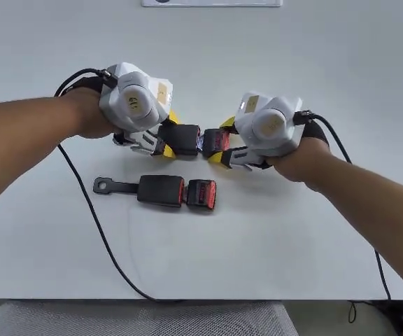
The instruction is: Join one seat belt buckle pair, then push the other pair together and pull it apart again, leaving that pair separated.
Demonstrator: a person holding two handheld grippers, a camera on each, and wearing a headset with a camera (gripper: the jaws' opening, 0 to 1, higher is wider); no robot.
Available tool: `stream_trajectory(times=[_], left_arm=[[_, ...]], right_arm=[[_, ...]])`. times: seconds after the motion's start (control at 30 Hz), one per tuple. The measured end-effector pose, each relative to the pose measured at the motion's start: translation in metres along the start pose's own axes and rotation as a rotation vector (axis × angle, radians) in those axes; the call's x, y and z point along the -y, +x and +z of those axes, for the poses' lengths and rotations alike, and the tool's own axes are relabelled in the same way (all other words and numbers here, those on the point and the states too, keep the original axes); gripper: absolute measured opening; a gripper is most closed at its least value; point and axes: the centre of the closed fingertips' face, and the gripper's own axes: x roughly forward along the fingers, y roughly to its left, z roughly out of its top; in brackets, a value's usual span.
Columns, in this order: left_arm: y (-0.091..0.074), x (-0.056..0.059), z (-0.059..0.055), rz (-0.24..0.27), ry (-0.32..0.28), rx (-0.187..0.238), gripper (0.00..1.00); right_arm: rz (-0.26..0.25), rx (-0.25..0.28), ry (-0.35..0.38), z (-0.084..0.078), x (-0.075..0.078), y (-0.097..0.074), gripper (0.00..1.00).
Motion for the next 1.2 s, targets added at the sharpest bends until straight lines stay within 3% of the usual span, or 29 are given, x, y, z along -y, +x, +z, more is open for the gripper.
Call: stream_trajectory(times=[0.8,1.2], left_arm=[[0.000,0.000,0.000,-0.002,-0.006,0.020,0.34],[0.000,0.001,0.000,-0.003,-0.006,0.021,0.34]], right_arm=[[-0.007,0.029,-0.017,-0.013,0.003,-0.011,0.36],[-0.006,0.037,-0.018,-0.038,0.003,-0.031,0.36]])
